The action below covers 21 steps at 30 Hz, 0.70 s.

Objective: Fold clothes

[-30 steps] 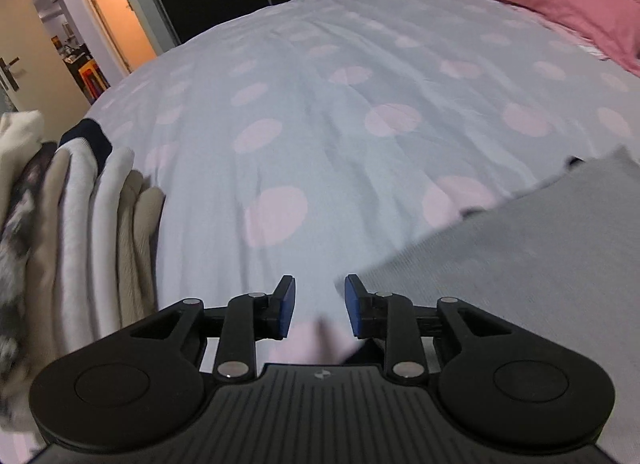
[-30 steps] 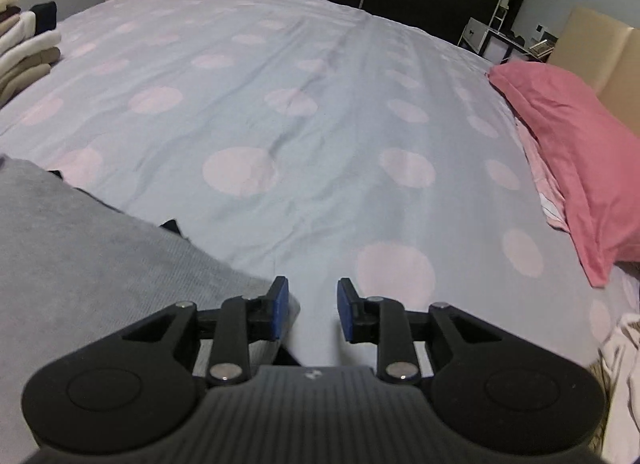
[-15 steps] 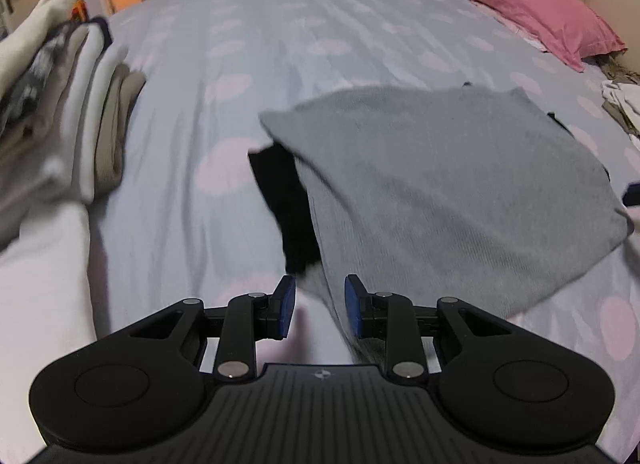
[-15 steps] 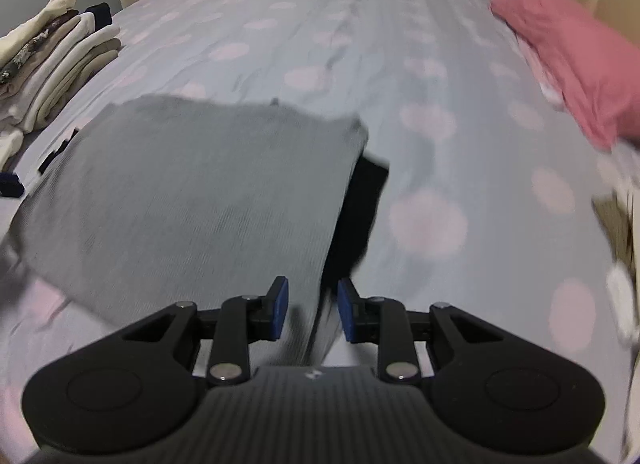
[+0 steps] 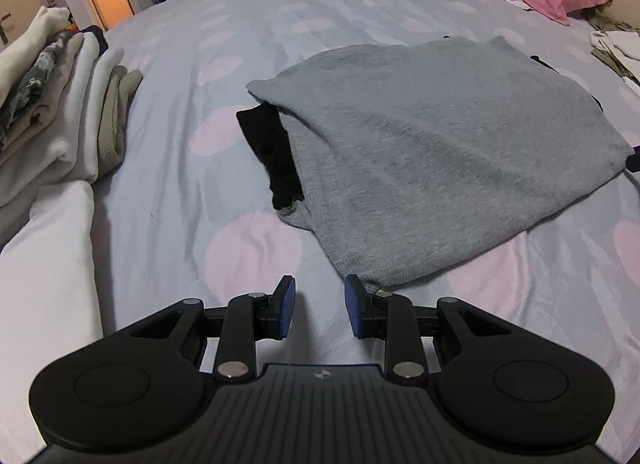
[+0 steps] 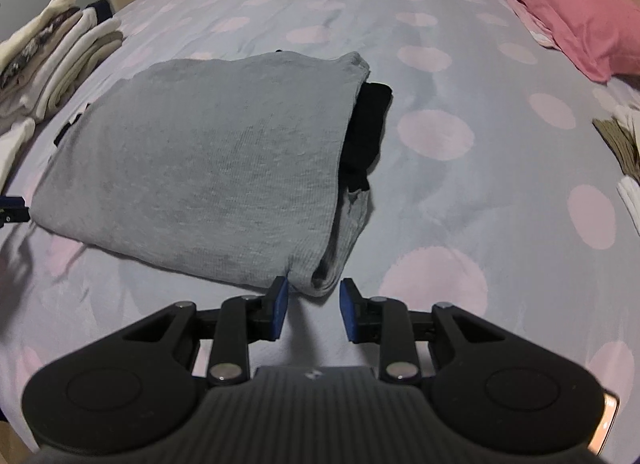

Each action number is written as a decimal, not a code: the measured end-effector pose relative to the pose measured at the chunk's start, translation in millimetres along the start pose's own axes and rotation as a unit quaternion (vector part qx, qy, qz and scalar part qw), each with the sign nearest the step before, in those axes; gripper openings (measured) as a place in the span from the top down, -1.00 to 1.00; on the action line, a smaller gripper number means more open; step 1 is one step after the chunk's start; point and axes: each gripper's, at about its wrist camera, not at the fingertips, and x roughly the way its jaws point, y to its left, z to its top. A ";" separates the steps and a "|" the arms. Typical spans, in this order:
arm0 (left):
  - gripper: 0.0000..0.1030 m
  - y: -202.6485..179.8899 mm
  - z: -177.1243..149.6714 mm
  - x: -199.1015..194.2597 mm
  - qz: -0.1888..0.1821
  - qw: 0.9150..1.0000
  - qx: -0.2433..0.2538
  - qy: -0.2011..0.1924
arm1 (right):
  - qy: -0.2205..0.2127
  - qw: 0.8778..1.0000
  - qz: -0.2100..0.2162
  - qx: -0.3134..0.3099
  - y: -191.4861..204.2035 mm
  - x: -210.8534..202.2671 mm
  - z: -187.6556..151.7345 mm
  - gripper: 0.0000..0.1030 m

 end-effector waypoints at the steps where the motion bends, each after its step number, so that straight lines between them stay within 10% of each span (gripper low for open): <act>1: 0.51 -1.6 0.1 -1.0 -0.003 1.000 0.004 0.000 | 0.002 1.000 -0.001 -0.004 0.5 1.5 -0.3 0.39; 10: 0.52 -14.3 -3.0 -3.2 -0.023 0.998 0.050 0.003 | 0.004 0.999 -0.002 -0.033 3.8 5.4 -6.8 0.39; 14: 0.86 -14.4 0.7 -1.7 -0.028 0.998 0.052 -0.007 | -0.008 0.999 -0.004 -0.041 6.0 9.5 -4.8 0.41; 16: 0.99 -16.5 3.0 -4.2 -0.032 0.998 0.059 -0.011 | -0.010 0.999 -0.004 -0.044 7.2 9.4 -3.1 0.80; 21: 1.00 1.4 5.7 -21.5 -0.024 0.998 0.056 0.014 | -0.004 0.999 -0.010 -0.041 5.1 -0.4 2.5 0.82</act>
